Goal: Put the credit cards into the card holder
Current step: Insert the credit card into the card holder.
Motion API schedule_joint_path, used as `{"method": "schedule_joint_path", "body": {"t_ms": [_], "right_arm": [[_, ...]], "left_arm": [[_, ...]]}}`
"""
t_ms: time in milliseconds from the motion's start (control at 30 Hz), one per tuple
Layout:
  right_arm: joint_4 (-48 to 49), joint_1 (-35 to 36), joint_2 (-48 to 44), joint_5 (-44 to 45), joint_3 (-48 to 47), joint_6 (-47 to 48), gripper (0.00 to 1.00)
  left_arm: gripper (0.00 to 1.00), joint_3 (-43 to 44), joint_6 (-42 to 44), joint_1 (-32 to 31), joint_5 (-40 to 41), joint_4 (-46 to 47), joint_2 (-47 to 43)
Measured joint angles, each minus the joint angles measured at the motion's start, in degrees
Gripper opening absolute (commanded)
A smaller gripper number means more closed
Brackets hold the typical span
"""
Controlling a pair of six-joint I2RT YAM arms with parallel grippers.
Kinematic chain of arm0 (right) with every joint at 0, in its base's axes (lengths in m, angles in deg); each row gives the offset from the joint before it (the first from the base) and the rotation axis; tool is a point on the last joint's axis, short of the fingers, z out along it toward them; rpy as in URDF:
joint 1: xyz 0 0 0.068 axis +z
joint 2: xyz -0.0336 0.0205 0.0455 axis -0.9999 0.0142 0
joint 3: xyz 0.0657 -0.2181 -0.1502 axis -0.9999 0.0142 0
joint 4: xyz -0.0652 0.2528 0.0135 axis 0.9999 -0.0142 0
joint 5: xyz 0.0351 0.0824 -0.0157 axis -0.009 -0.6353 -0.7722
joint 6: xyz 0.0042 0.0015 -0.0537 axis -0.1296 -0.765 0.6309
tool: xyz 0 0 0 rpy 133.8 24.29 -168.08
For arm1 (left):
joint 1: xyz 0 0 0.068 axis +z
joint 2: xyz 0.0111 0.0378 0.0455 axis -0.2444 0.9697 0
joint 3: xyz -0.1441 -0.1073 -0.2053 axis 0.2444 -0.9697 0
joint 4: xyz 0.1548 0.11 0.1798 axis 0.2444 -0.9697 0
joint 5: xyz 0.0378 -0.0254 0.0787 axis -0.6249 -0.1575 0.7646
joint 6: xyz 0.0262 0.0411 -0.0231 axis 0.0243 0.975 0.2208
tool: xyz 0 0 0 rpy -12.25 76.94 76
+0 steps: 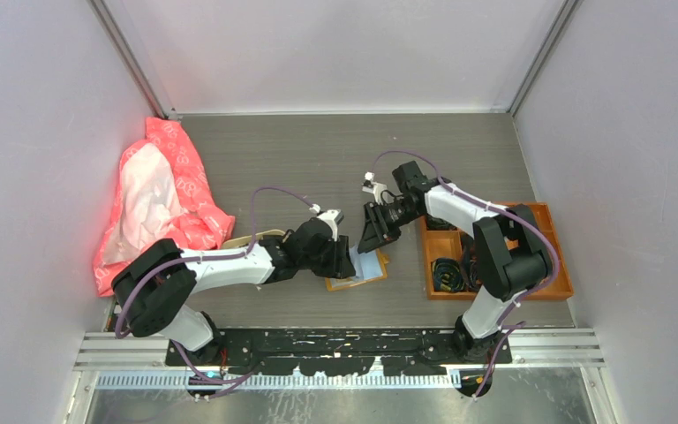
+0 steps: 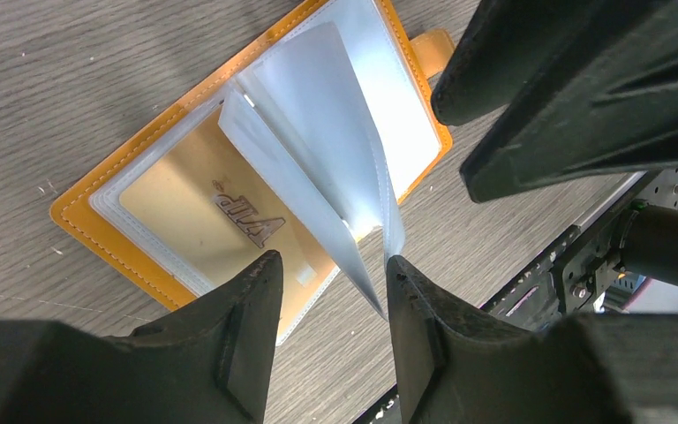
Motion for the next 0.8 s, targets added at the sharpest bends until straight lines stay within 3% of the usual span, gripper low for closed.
{"method": "schedule_joint_path", "body": {"t_ms": [300, 433, 800], "right_arm": [[12.04, 5.97, -4.17, 2.58, 4.13, -7.69, 0.14], [13.25, 8.85, -1.77, 5.81, 3.30, -9.88, 0.13], [9.99, 8.37, 1.16, 18.38, 1.16, -9.25, 0.13]], "left_arm": [[0.47, -0.55, -0.04, 0.00, 0.00, -0.04, 0.00], [0.47, -0.66, -0.09, 0.00, -0.04, 0.04, 0.00], [0.50, -1.11, -0.17, 0.02, -0.07, 0.46, 0.00]]}}
